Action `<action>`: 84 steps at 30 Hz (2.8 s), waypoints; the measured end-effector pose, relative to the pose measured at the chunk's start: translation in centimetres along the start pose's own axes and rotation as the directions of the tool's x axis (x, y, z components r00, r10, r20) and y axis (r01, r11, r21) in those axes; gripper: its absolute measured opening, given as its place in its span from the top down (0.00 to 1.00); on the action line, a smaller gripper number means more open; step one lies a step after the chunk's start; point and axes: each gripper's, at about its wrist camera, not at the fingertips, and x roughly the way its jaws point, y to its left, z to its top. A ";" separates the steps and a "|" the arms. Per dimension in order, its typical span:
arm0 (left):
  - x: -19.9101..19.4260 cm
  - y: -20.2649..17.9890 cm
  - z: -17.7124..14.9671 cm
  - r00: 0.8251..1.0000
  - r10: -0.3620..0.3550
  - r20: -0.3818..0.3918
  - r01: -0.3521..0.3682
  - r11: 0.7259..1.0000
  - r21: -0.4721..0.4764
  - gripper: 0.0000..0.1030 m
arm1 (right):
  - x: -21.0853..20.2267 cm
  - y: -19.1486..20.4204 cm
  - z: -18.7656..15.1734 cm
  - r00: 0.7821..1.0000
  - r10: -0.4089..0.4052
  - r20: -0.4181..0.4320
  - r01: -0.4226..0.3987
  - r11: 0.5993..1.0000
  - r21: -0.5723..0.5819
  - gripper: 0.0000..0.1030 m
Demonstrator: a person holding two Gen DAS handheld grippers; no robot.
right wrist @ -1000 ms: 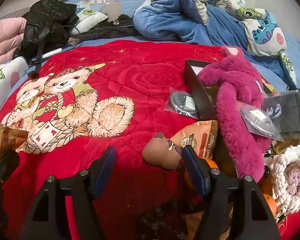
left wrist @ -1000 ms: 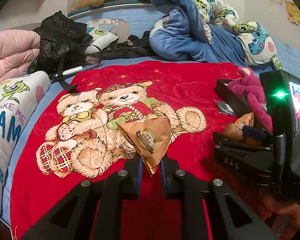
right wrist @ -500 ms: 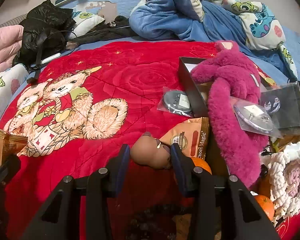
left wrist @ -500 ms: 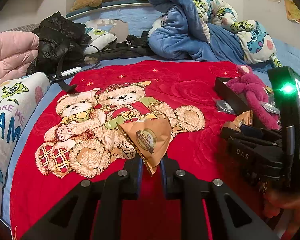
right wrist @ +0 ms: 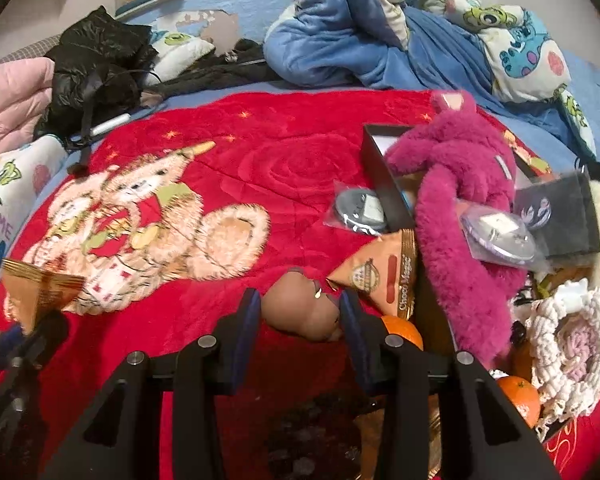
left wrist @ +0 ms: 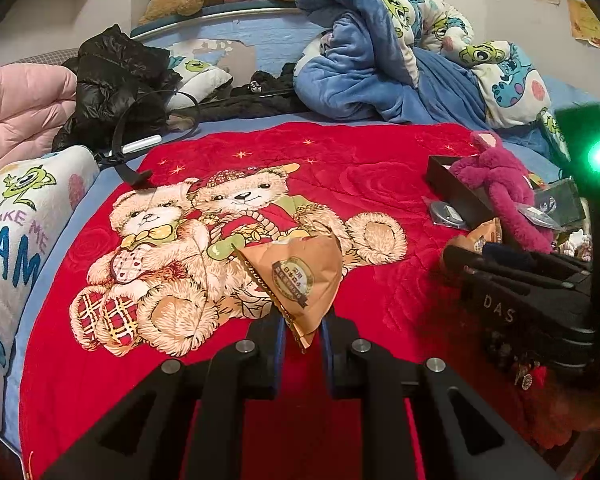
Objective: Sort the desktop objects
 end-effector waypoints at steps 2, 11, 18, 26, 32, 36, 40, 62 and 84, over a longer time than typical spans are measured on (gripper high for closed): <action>-0.1 0.0 0.1 1.000 -0.007 0.005 0.007 1.000 -0.001 0.85 | -0.6 0.2 0.2 1.000 0.006 0.016 -0.006 1.000 -0.004 0.69; -0.1 0.0 0.1 1.000 0.000 0.006 0.000 1.000 0.002 0.85 | -1.7 0.8 0.7 0.999 0.027 0.033 -0.026 0.999 -0.022 0.85; 0.2 0.1 0.0 1.000 -0.001 -0.002 0.001 1.000 0.002 0.85 | -1.5 -0.4 0.8 0.999 0.028 0.029 -0.028 1.000 0.007 0.82; 0.5 0.0 -0.1 1.000 0.001 -0.011 -0.001 1.000 0.005 0.85 | -0.9 -0.8 0.4 1.000 -0.008 0.016 0.007 0.999 0.038 0.59; 0.6 -0.1 -0.1 1.000 0.002 -0.013 -0.002 1.000 0.005 0.85 | 0.0 -1.1 0.0 1.000 0.002 -0.018 0.000 0.998 0.064 0.36; 0.6 -0.1 -0.2 1.000 0.000 -0.017 0.000 1.000 0.005 0.85 | 0.4 -0.6 -0.1 1.000 -0.012 -0.015 0.013 0.999 0.049 0.25; 0.7 -0.1 -0.2 1.000 -0.002 -0.019 0.002 1.000 0.006 0.84 | 1.4 0.0 -0.1 1.000 -0.021 -0.018 0.022 1.000 0.016 0.17; 0.8 0.0 -0.2 1.000 -0.001 -0.020 0.001 1.000 0.008 0.84 | 3.1 1.2 -1.2 0.988 0.096 -0.118 -0.099 0.995 -0.021 0.73; 0.6 -0.2 0.0 1.000 -0.007 -0.014 0.007 1.000 0.006 0.84 | 1.6 1.3 -0.7 0.996 0.065 -0.062 -0.067 0.997 -0.031 0.76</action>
